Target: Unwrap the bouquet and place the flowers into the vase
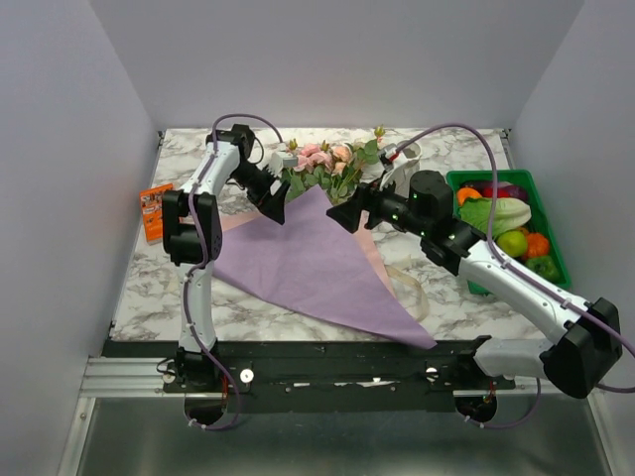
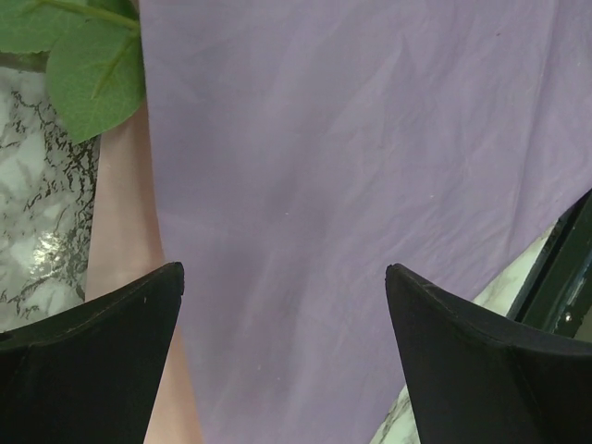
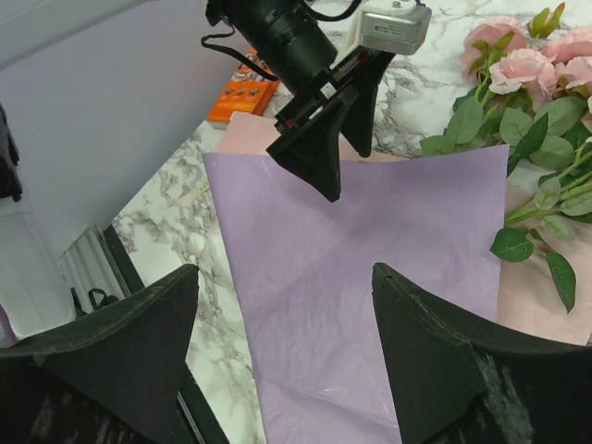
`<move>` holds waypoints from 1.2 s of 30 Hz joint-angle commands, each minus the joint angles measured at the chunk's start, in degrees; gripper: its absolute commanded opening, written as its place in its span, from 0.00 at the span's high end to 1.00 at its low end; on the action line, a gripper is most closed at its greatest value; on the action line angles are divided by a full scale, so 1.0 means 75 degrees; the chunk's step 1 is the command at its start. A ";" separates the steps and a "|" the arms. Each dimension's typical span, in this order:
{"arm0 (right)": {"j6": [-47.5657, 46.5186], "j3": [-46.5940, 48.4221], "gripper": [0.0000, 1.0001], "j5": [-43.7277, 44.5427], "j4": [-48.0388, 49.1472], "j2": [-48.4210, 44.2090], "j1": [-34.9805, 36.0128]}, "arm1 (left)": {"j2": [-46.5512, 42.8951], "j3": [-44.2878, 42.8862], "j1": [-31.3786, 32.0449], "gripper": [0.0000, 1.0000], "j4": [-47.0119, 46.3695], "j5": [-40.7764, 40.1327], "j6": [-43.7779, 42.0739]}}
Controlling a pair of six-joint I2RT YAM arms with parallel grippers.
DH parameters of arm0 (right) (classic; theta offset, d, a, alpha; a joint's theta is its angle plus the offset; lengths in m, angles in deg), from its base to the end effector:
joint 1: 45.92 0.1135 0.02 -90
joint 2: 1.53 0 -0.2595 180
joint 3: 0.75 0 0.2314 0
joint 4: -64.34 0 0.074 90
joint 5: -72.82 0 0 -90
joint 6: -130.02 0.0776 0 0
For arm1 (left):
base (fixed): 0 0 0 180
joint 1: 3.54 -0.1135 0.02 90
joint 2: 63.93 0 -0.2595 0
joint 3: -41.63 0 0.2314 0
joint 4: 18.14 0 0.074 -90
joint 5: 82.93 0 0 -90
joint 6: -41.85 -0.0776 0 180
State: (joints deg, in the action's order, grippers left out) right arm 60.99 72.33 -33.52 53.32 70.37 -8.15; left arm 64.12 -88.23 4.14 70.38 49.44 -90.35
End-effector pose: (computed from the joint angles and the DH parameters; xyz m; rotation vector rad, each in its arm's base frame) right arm 0.2372 0.2114 0.3396 -0.4860 1.7781 0.9842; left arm 0.4080 -0.1078 0.1940 1.1674 2.4390 -0.9777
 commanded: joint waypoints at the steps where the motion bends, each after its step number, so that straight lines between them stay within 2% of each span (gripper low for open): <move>1: 0.0063 -0.0157 0.17 -0.0376 0.0344 -0.0375 -0.0069 | 0.0364 -0.0170 -0.0052 0.01 -0.0471 -0.0352 0.0363; 7: 0.0122 -0.0239 0.20 -0.0540 0.0356 -0.0493 -0.0162 | 0.0552 -0.0205 -0.0017 0.02 -0.0729 -0.0423 0.0493; 14: 0.0321 -0.0297 0.22 -0.0704 0.0449 -0.0493 -0.0291 | 0.0669 -0.0030 0.0171 0.21 -0.0378 -0.0329 0.0130; 20: 0.0660 -0.0286 0.23 -0.0868 0.0742 -0.0434 -0.0373 | 0.0435 0.0404 0.0183 0.47 -0.0424 -0.0423 -0.0011; 21: 0.0730 -0.0286 0.23 -0.0880 0.0812 -0.0423 -0.0373 | 0.0411 0.0450 0.0183 0.57 -0.0424 -0.0434 -0.0011; 23: 0.0755 -0.0297 0.23 -0.0892 0.0929 -0.0399 -0.0373 | 0.0388 0.0439 0.0183 0.66 -0.0401 -0.0446 -0.0011; 24: 0.0755 -0.0286 0.23 -0.0892 0.0930 -0.0353 -0.0385 | 0.0388 0.0404 0.0183 0.74 -0.0378 -0.0469 0.0024; 25: 0.0766 -0.0274 0.23 -0.0904 0.0930 -0.0340 -0.0385 | 0.0399 0.0392 0.0183 0.77 -0.0354 -0.0470 0.0036; 30: 0.0825 -0.0320 0.23 -0.0997 0.1012 -0.0352 -0.0385 | 0.0212 0.0427 0.0183 0.78 -0.0319 -0.0481 0.0095; 36: 0.0790 -0.0297 0.24 -0.0962 0.1024 -0.0387 -0.0385 | -0.0478 0.0497 0.0206 0.89 -0.0213 -0.0399 0.0142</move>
State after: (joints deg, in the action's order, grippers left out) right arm 66.78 70.42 -39.55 59.20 67.49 -10.79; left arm 67.33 -85.02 5.48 67.30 46.47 -89.30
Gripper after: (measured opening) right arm 0.764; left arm 0.153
